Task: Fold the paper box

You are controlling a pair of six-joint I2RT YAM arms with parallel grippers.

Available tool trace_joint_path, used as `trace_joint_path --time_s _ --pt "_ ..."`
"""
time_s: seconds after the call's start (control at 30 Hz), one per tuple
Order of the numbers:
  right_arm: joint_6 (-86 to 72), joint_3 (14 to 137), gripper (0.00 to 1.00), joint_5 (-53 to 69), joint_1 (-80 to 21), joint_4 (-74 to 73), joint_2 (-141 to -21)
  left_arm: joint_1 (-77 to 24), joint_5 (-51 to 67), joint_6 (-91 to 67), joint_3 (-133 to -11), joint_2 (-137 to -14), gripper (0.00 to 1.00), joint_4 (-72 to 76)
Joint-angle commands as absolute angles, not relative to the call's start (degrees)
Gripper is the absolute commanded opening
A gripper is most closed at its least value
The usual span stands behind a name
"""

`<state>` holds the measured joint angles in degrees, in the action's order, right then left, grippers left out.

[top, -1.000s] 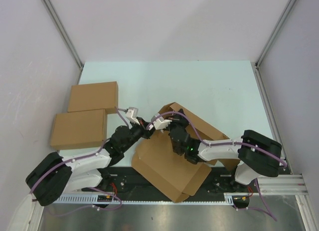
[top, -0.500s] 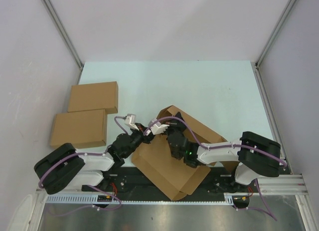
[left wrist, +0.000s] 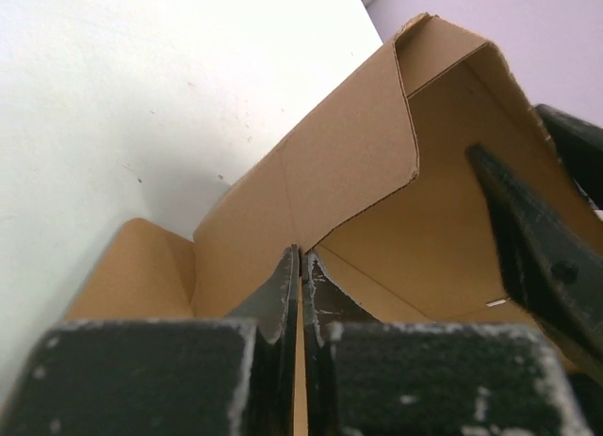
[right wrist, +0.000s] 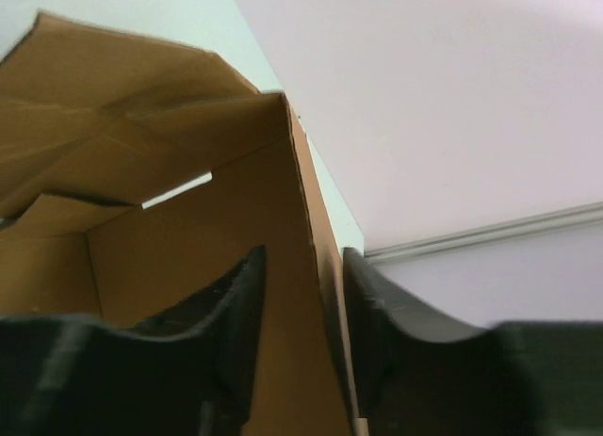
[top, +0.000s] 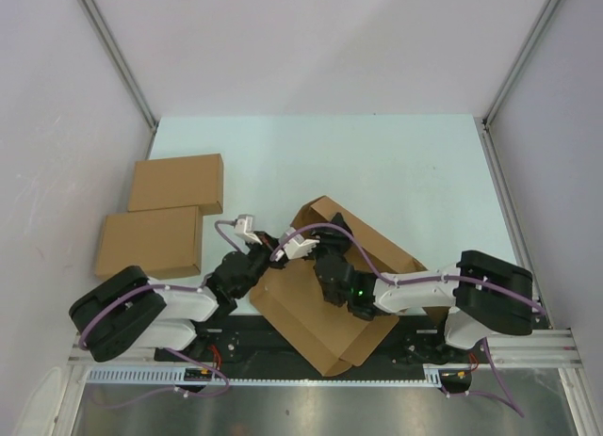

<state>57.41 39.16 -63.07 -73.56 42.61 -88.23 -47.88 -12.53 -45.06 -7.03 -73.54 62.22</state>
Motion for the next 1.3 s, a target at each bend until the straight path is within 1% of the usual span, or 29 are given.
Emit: trace_joint_path --time_s 0.0,0.07,0.17,0.43,0.67,0.8,0.87,0.97,1.17,1.27 --pt "51.61 41.31 0.48 -62.32 -73.83 39.12 -83.41 -48.16 -17.22 -45.53 -8.70 -71.20 0.01 55.47" --pt "50.45 41.48 0.51 -61.79 -73.74 37.28 -82.45 -48.08 -17.84 -45.27 -9.58 -69.88 0.01 53.09" --pt "48.96 42.01 0.52 -60.91 -73.48 35.34 -81.30 -48.25 -18.63 -44.04 -10.89 -69.00 0.00 50.81" --pt "43.95 42.80 0.51 -57.84 -72.86 29.80 -77.35 -49.22 -21.53 -39.12 -13.62 -68.20 0.00 46.33" --pt "35.17 45.44 0.51 -52.30 -71.63 21.81 -72.69 -49.83 -24.25 -35.95 -14.85 -68.64 0.00 45.61" --pt "32.97 47.63 0.50 -49.93 -70.49 17.41 -71.72 -50.45 -26.01 -34.46 -14.51 -69.61 0.00 48.94" --pt "32.09 48.60 0.48 -48.78 -69.96 15.04 -71.46 -50.80 -26.63 -33.58 -14.24 -70.40 0.00 50.53" --pt "29.89 49.65 0.47 -47.12 -69.17 12.49 -71.10 -51.68 -28.03 -31.73 -13.63 -71.63 0.00 54.30" --pt "27.07 51.50 0.48 -42.99 -68.03 8.88 -70.49 -51.86 -29.62 -28.04 -13.80 -74.53 0.00 60.72" --pt "26.89 52.47 0.48 -43.94 -67.68 7.21 -71.54 -51.86 -29.79 -26.11 -14.50 -75.67 0.00 62.93"
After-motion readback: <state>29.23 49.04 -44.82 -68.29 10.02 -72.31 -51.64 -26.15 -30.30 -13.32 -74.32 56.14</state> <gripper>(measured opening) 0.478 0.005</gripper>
